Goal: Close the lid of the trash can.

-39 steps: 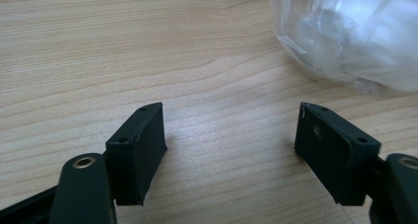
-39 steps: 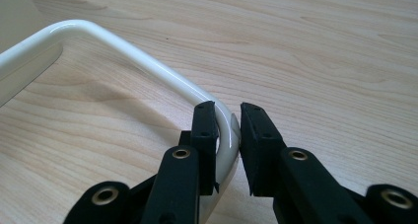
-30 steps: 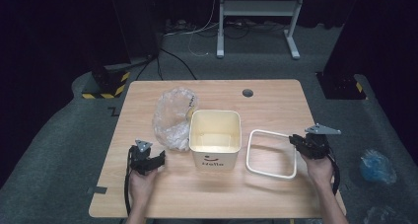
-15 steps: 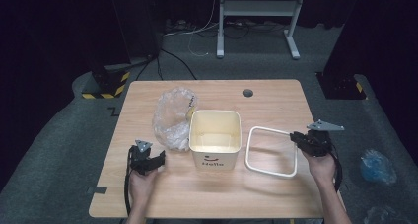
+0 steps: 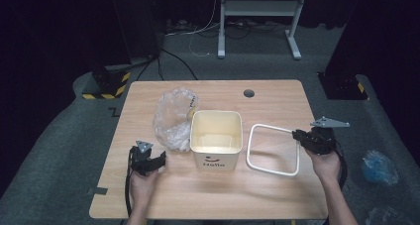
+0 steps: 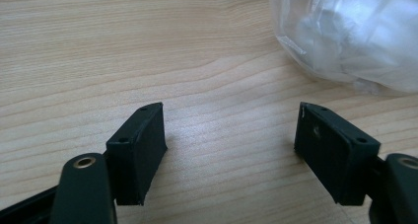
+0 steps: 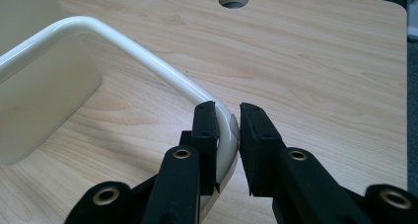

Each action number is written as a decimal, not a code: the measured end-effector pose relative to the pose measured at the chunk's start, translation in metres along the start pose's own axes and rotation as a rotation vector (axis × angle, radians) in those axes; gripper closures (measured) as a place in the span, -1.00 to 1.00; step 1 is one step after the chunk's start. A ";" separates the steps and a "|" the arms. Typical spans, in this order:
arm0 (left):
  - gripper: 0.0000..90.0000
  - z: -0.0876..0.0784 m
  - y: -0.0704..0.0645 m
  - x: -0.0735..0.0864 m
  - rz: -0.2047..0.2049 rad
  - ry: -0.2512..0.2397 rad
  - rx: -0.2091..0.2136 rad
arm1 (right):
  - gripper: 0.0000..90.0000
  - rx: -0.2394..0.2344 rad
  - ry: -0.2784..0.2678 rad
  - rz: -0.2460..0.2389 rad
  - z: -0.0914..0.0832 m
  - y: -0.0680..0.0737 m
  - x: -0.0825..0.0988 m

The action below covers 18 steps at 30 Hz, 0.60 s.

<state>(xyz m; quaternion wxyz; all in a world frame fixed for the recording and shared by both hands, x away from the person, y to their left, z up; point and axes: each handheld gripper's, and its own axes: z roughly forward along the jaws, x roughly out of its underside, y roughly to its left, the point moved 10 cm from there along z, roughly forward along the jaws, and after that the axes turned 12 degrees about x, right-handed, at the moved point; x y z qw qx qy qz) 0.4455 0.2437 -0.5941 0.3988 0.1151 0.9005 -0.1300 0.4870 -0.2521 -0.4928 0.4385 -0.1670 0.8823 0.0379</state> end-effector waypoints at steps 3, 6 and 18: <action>-0.38 0.000 0.000 0.000 -0.001 0.000 -0.002 | 0.73 0.002 0.000 0.013 -0.001 -0.004 -0.006; -0.38 0.000 0.000 0.000 -0.002 0.000 -0.001 | 0.73 0.002 -0.006 0.005 -0.004 -0.004 -0.011; -0.38 0.000 0.000 0.000 -0.002 0.000 -0.001 | 0.73 -0.011 -0.011 0.014 -0.012 -0.005 -0.020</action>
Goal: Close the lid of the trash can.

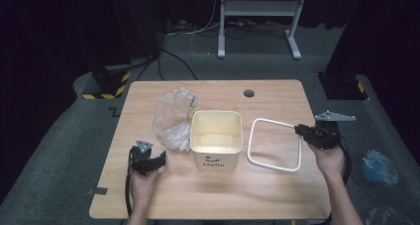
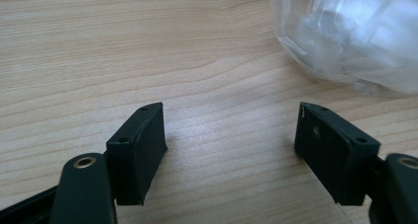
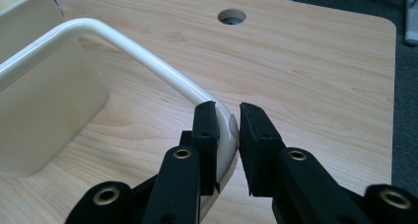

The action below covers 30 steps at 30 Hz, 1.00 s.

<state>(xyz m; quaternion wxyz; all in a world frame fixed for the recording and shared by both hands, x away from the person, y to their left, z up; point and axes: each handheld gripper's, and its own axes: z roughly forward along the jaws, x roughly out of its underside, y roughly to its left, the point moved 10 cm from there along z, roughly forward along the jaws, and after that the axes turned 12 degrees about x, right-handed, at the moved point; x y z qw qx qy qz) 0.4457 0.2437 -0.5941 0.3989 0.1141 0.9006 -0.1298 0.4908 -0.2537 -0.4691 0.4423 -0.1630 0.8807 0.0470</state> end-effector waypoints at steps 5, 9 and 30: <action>-0.38 0.000 0.000 0.000 0.000 0.000 0.000 | 0.74 -0.008 -0.009 -0.003 -0.006 0.002 -0.009; -0.38 0.000 0.000 0.000 0.000 0.000 0.000 | 0.74 -0.016 -0.015 -0.009 -0.010 0.003 -0.017; -0.38 0.000 0.000 0.000 0.000 0.000 0.001 | 0.74 -0.081 -0.008 -0.029 -0.012 0.025 -0.043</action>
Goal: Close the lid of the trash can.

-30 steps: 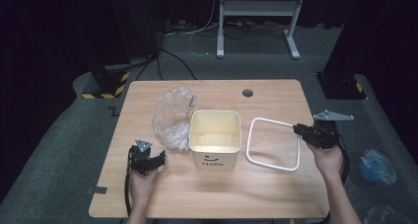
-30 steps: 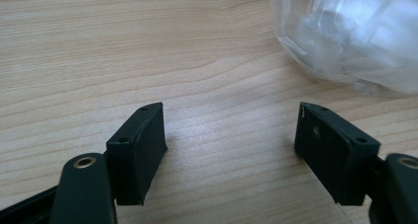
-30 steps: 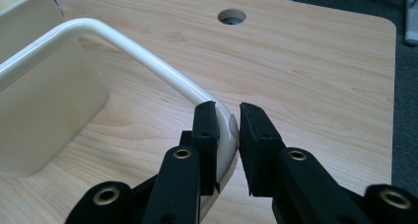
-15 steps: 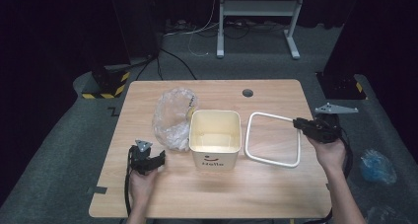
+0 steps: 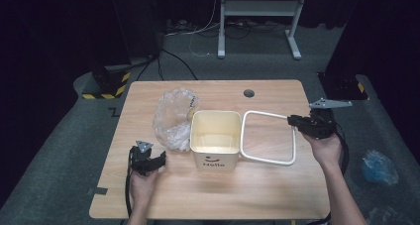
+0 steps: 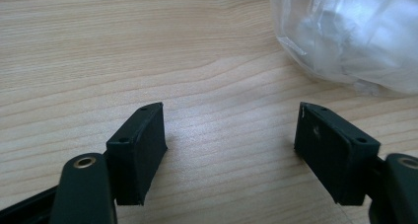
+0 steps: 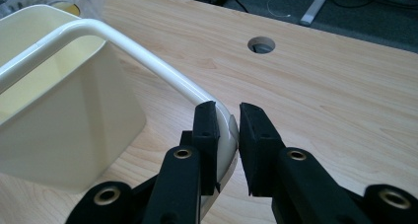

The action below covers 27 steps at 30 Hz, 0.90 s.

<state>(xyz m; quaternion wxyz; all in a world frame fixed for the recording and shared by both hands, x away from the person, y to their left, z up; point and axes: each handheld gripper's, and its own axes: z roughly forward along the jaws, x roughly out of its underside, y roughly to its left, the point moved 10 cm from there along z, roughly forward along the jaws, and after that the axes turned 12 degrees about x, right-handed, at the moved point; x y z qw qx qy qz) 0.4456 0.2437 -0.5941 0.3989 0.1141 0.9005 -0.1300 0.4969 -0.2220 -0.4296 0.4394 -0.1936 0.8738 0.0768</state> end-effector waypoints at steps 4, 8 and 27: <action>-0.38 0.000 0.000 0.000 0.001 0.001 0.001 | 0.74 -0.005 0.005 -0.008 0.003 0.005 -0.004; -0.38 0.000 0.000 0.000 0.001 0.002 0.001 | 0.74 -0.012 0.004 -0.016 0.006 0.009 -0.008; -0.38 0.000 0.000 0.000 0.001 0.001 0.002 | 0.74 -0.036 0.013 -0.042 0.021 0.031 -0.023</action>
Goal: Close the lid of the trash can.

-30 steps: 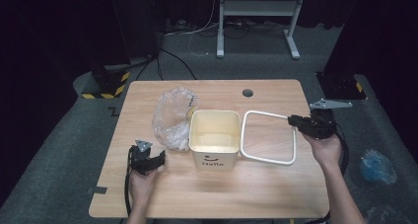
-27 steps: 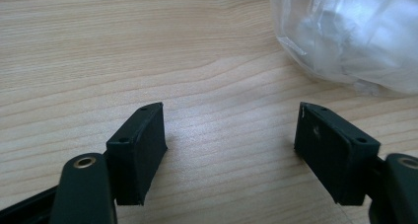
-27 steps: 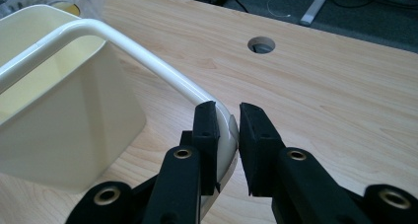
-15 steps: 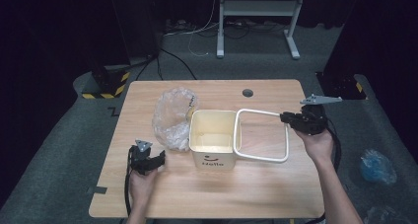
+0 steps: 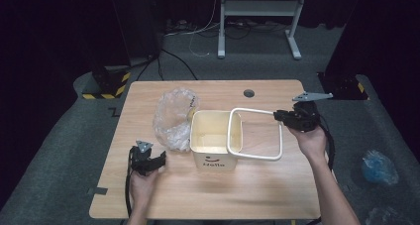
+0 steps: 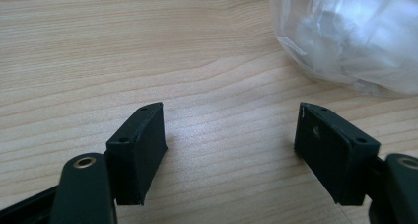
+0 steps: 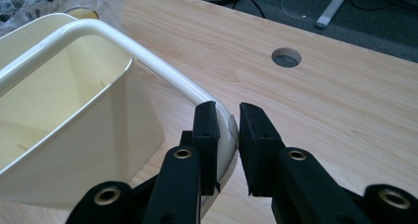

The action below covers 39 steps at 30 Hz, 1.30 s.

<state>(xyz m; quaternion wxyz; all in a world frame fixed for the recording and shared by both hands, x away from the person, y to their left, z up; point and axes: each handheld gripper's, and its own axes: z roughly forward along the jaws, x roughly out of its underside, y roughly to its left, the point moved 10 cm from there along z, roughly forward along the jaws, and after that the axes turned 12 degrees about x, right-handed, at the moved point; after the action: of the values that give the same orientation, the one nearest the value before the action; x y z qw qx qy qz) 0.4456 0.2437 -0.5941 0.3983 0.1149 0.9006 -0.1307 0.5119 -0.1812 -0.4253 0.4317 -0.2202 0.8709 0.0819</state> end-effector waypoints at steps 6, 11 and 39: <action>-0.38 0.000 0.000 0.000 0.000 0.000 0.000 | 0.74 -0.007 0.007 0.003 0.005 0.006 -0.002; -0.38 0.000 0.000 0.000 0.000 0.000 0.000 | 0.74 -0.015 0.007 -0.001 0.009 0.011 -0.006; -0.38 0.000 0.000 0.000 -0.001 -0.001 0.000 | 0.74 -0.034 0.016 -0.021 0.026 0.032 -0.018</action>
<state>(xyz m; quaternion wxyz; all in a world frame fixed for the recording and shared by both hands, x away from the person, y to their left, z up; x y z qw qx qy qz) 0.4456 0.2435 -0.5940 0.3989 0.1144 0.9004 -0.1308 0.5256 -0.1383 -0.4287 0.4218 -0.2371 0.8704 0.0905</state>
